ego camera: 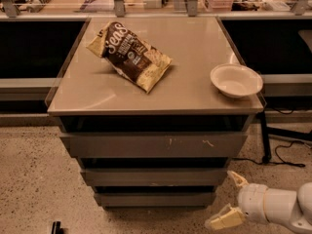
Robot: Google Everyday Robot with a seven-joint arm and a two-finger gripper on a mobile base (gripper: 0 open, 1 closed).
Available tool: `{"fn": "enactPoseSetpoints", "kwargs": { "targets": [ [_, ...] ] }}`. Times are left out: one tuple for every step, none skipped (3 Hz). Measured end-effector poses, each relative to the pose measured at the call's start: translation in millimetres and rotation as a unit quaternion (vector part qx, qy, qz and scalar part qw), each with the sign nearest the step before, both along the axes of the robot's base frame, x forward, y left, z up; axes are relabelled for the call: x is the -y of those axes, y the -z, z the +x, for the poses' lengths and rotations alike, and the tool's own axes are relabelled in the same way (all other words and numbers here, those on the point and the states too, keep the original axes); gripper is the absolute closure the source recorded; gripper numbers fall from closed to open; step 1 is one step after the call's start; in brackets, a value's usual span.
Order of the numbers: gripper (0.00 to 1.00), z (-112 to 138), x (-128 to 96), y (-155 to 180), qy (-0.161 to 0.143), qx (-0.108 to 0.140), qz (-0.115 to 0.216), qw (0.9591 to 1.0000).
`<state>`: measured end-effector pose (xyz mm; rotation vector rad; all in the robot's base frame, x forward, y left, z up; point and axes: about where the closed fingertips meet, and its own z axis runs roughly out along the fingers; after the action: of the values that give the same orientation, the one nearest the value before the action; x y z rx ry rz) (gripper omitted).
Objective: Open middle drawer
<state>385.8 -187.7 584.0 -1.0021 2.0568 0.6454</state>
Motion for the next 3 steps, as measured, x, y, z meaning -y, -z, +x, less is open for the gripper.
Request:
{"fn": "enactPoseSetpoints", "kwargs": {
  "targets": [
    [0.0, 6.0, 5.5, 32.7, -0.017, -0.006, 0.007, 0.9998],
    [0.18, 5.4, 4.3, 37.8, -0.017, -0.009, 0.012, 0.9997],
    [0.42, 5.4, 4.3, 37.8, -0.017, -0.009, 0.012, 0.9997]
  ]
}}
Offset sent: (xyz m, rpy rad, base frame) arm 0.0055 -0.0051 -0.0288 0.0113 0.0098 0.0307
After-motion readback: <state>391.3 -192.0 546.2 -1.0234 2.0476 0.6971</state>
